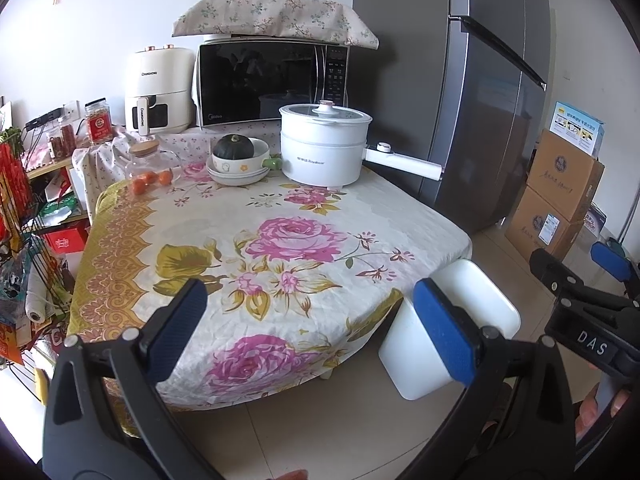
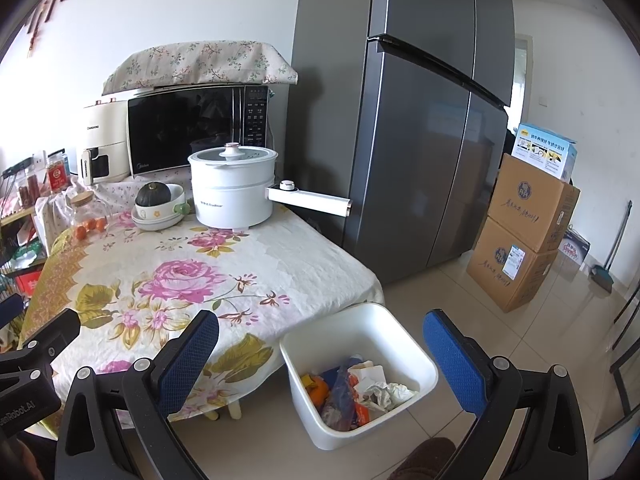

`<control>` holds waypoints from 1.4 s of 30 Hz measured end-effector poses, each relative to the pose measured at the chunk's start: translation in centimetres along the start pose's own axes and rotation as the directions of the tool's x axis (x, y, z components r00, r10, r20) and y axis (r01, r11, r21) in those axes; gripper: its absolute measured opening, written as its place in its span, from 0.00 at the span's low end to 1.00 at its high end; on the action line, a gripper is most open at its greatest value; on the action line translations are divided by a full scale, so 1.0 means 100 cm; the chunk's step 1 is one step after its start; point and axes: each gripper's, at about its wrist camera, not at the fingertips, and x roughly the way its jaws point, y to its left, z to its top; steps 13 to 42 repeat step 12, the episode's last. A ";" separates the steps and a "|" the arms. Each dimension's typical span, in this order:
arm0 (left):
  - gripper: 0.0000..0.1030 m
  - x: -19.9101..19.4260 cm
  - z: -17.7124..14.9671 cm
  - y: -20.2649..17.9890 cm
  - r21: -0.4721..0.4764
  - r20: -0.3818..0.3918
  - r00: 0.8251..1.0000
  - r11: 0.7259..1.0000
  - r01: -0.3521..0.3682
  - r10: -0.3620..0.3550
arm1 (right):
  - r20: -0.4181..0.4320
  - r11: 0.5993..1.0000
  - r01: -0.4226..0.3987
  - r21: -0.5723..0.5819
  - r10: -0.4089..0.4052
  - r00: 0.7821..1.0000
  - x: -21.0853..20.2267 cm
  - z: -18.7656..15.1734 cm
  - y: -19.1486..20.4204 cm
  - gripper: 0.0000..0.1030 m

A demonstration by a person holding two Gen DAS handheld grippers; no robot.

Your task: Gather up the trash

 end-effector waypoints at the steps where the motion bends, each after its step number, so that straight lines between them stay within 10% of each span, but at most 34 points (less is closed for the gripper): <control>1: 0.99 0.000 0.000 -0.001 0.000 0.002 1.000 1.000 0.001 -0.001 | -0.001 1.000 -0.001 -0.001 0.001 1.000 0.000 0.000 0.000 1.00; 12: 0.99 -0.004 0.005 0.031 -0.019 -0.016 1.000 1.000 -0.015 0.015 | -0.173 0.991 -0.114 -0.071 0.100 0.980 0.025 -0.031 0.012 1.00; 42: 0.99 -0.004 0.005 0.031 -0.019 -0.016 1.000 1.000 -0.015 0.015 | -0.173 0.991 -0.114 -0.071 0.100 0.980 0.025 -0.031 0.012 1.00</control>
